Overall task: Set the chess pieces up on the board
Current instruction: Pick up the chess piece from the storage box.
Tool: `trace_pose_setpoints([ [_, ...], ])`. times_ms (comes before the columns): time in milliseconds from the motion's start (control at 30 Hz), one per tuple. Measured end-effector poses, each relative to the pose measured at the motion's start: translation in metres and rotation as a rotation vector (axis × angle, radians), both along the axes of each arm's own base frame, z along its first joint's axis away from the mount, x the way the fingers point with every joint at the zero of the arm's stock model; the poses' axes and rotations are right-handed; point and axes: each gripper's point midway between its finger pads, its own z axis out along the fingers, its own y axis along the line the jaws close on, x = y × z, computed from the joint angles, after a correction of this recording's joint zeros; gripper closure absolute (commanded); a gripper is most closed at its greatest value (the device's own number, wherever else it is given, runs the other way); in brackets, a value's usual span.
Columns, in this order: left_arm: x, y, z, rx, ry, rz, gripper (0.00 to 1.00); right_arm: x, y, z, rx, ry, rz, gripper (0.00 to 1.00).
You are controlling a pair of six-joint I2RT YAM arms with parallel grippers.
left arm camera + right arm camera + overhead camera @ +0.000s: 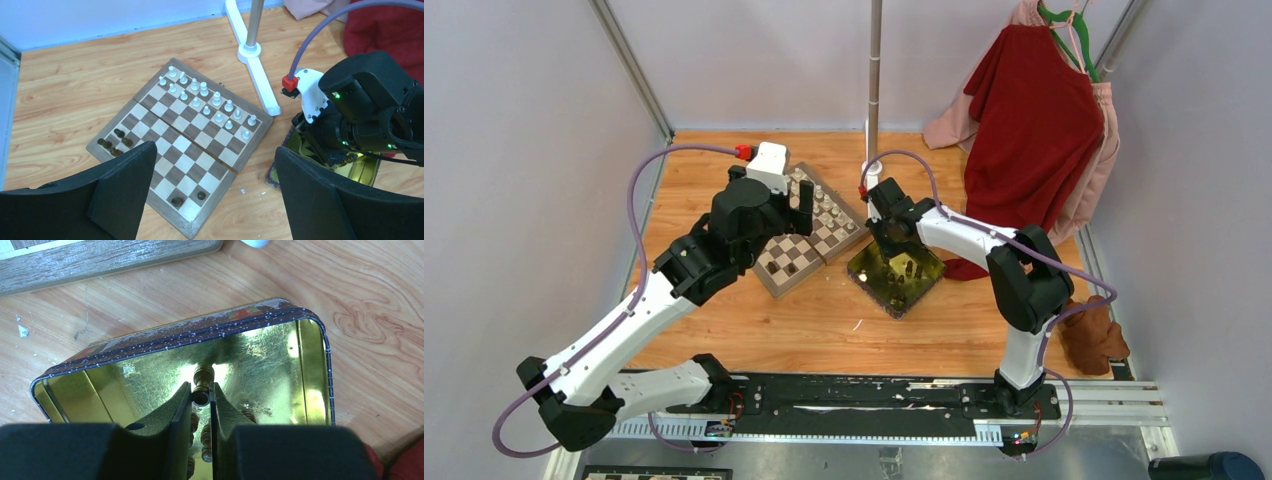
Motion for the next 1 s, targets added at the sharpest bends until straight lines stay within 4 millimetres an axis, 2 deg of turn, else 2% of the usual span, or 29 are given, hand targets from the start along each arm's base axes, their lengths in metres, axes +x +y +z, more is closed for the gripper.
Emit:
trace_pose_setpoints([
  [300, -0.004, 0.016, 0.014, -0.019, -0.035, 0.043, 0.04, 0.000, -0.002, 0.003, 0.000, -0.001, -0.004, 0.91],
  [633, -0.012, 0.028, 0.023, -0.027, -0.055, 0.063, 0.04, 0.009, -0.012, 0.018, 0.075, -0.004, -0.073, 0.91],
  [1000, -0.018, 0.037, 0.028, -0.028, -0.065, 0.074, 0.04, 0.005, -0.017, 0.005, 0.140, 0.052, -0.128, 0.91],
])
